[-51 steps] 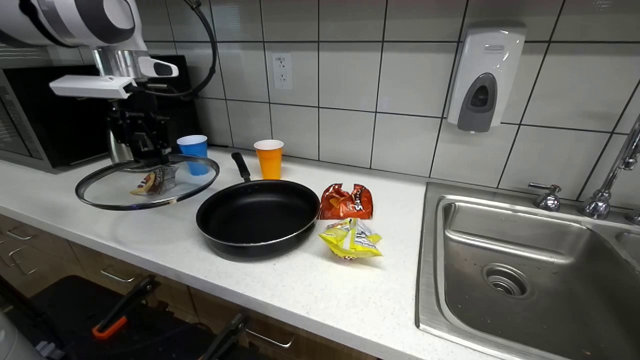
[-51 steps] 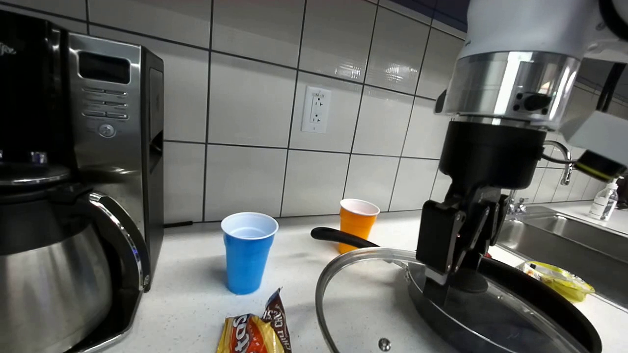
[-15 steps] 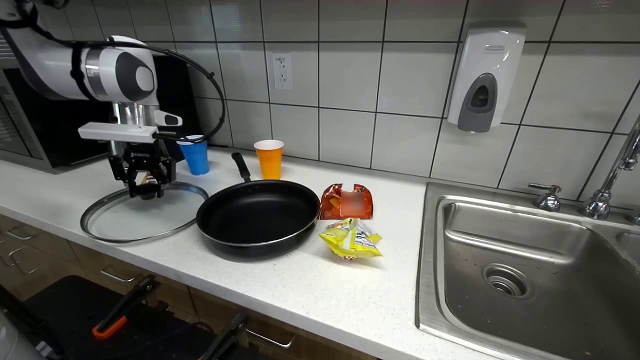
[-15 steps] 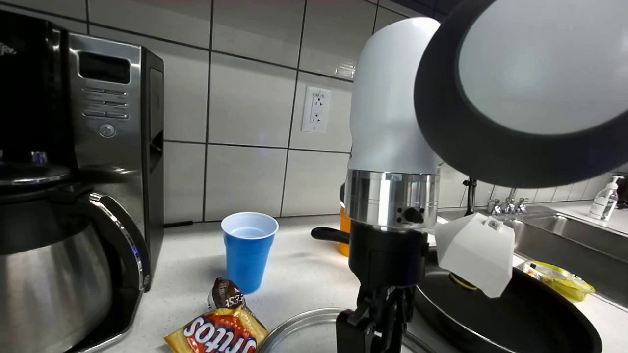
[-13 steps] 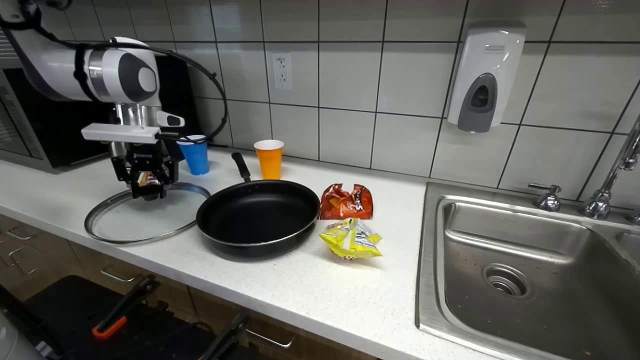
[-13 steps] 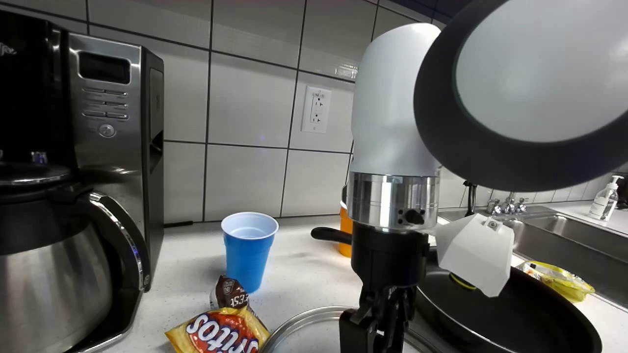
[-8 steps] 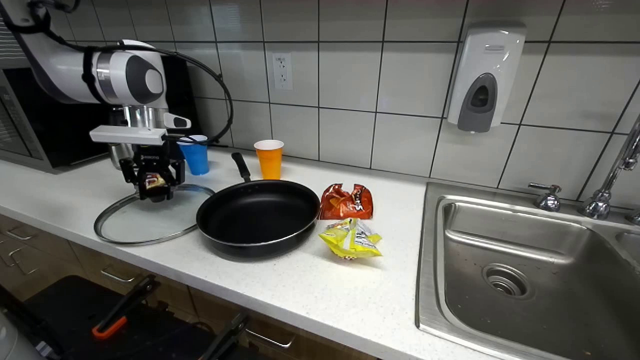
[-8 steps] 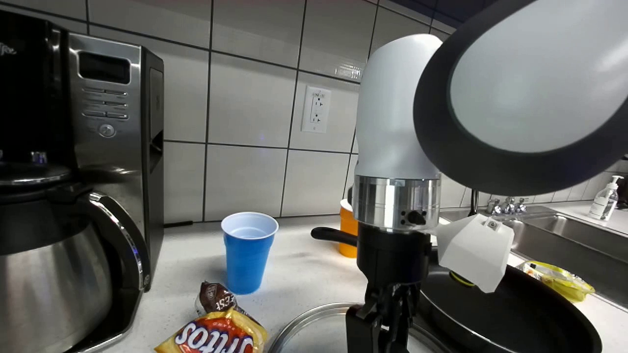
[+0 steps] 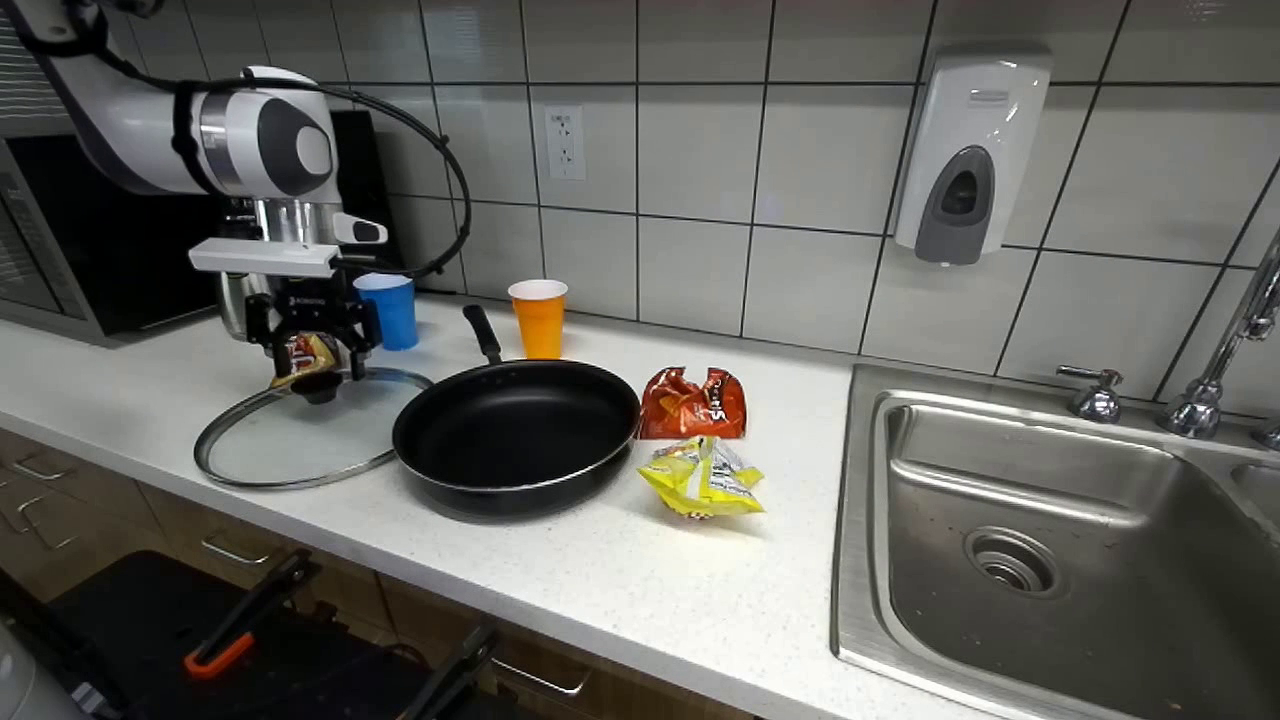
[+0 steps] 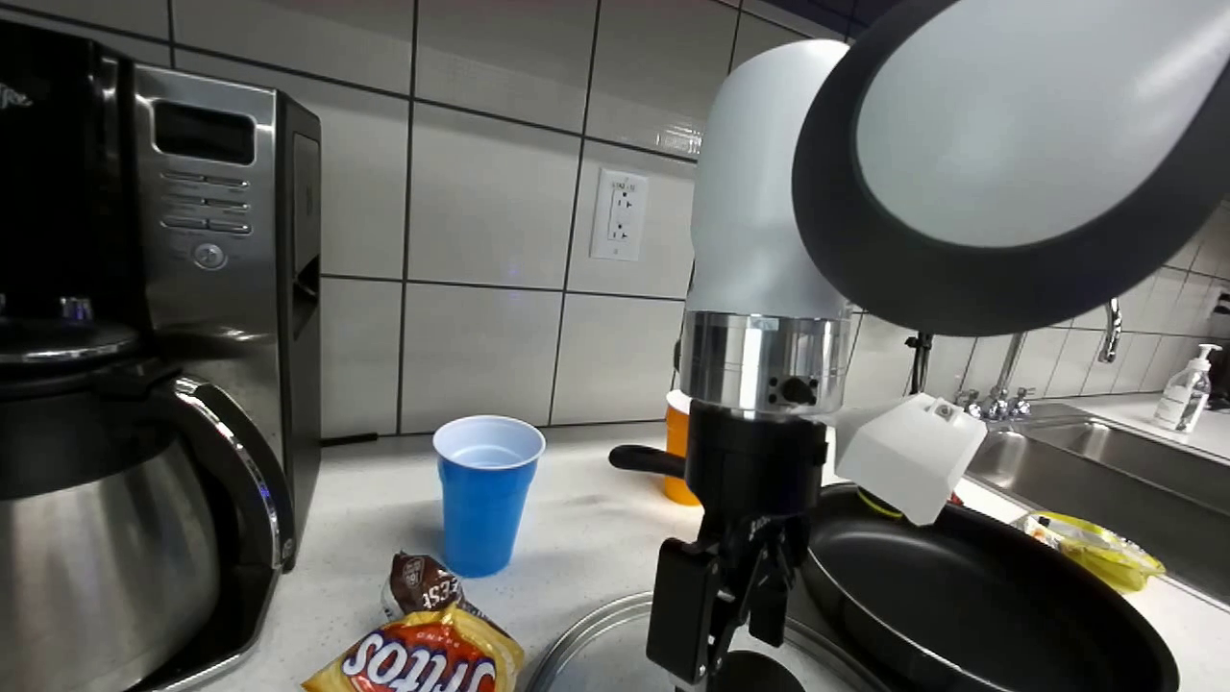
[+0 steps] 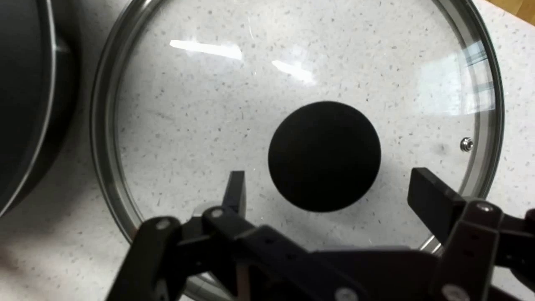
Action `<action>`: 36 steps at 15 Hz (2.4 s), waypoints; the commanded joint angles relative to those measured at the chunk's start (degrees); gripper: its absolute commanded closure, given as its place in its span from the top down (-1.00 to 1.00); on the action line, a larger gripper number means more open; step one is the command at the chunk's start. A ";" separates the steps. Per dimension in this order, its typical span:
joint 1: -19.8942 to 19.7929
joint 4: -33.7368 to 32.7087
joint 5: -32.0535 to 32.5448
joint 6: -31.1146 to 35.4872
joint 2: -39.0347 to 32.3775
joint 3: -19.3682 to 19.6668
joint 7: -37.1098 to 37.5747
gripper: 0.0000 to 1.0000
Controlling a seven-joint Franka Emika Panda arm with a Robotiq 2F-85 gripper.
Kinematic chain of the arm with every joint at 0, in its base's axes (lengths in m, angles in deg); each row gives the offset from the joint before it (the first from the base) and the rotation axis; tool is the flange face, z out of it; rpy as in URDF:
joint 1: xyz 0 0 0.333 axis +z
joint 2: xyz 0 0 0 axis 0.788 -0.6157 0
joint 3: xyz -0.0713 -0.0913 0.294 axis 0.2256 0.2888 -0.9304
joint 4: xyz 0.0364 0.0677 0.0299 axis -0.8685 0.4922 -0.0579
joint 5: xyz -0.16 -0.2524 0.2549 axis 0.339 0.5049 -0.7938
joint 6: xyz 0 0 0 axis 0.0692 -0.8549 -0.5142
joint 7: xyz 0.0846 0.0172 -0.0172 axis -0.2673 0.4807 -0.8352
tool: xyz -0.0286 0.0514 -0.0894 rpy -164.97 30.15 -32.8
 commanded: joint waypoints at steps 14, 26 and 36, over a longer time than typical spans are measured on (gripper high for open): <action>-0.73 -1.15 0.14 -0.42 4.20 -1.95 -1.22 1.00; -0.17 -4.30 3.05 4.61 0.67 -2.18 -2.96 1.00; 0.79 -12.59 4.16 8.45 -7.44 -4.44 -9.72 1.00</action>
